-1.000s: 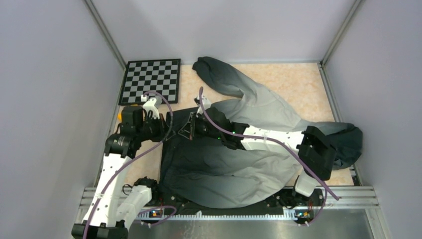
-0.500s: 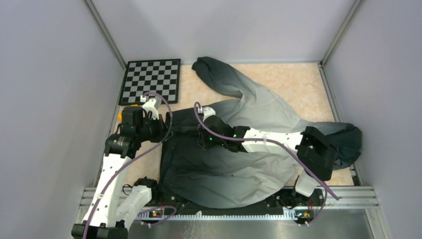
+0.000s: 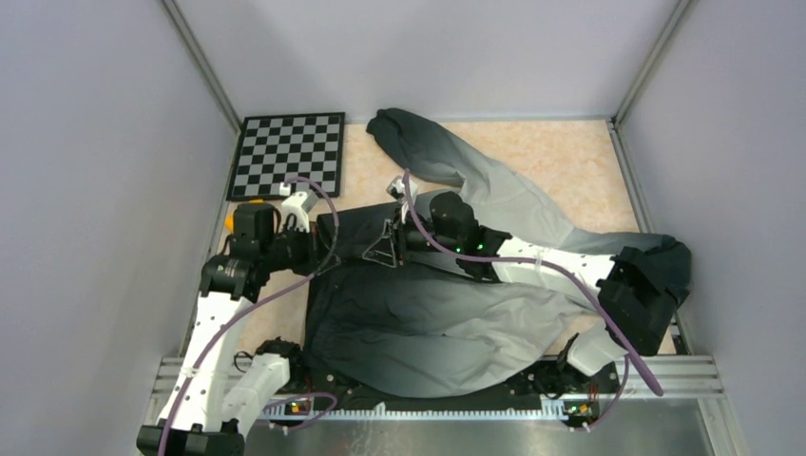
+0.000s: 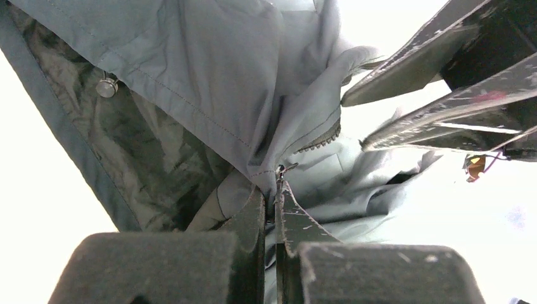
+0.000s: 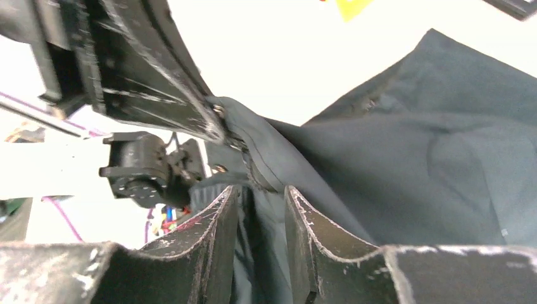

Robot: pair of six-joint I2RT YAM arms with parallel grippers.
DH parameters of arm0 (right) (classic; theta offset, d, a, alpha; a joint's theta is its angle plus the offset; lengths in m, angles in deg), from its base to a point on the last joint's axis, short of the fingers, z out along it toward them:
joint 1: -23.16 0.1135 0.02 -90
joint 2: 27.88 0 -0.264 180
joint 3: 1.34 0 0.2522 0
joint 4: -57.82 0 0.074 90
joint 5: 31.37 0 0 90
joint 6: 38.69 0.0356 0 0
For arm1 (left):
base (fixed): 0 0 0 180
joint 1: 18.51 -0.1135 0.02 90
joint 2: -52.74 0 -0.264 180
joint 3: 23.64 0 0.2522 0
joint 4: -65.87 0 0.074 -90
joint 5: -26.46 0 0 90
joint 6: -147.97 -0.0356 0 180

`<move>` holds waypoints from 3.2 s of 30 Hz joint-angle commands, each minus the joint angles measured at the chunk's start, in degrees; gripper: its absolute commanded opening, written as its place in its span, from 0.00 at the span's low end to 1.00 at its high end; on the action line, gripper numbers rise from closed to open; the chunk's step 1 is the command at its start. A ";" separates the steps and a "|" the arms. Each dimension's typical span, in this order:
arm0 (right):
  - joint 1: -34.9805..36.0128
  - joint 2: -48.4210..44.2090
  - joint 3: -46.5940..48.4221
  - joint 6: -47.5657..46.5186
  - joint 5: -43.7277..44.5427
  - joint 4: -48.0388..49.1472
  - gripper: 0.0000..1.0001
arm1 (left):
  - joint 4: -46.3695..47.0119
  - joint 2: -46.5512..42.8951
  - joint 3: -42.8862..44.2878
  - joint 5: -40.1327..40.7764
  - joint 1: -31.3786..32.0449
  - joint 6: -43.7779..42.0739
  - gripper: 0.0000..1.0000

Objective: Zip up the jacket

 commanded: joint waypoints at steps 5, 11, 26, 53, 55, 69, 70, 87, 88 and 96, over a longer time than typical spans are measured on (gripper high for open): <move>-1.38 6.59 5.51 5.76 -16.66 13.48 0.15 | -3.87 1.93 5.90 -1.76 -0.37 -3.51 0.00; -2.82 16.11 7.33 7.28 -18.53 20.91 0.12 | -5.32 4.15 8.50 -2.11 -0.37 -5.15 0.00; -6.37 13.88 5.62 -3.46 -26.78 10.63 0.27 | -6.28 9.81 9.89 0.59 1.73 -6.98 0.00; -6.60 20.05 2.29 23.62 -24.92 41.64 0.52 | -6.01 6.13 8.78 -4.44 3.05 -6.72 0.00; -6.52 20.82 2.76 24.76 -25.81 42.97 0.49 | -5.89 6.10 8.64 -4.34 3.05 -6.72 0.00; -6.38 23.67 3.36 30.01 -29.87 51.62 0.34 | -5.99 7.30 9.01 -3.76 3.05 -6.63 0.00; -6.40 23.85 3.65 30.27 -30.12 51.72 0.32 | -6.00 7.35 9.11 -3.70 3.05 -6.63 0.00; -5.52 24.62 4.64 28.76 -28.08 48.99 0.22 | -6.18 7.23 9.39 -4.14 3.05 -6.63 0.00; -5.47 24.49 4.79 28.18 -27.85 48.27 0.22 | -6.18 7.14 9.38 -4.17 3.05 -6.63 0.00; -3.33 20.98 5.05 19.75 -22.44 38.15 0.14 | -6.19 7.01 9.29 -3.40 3.05 -6.24 0.00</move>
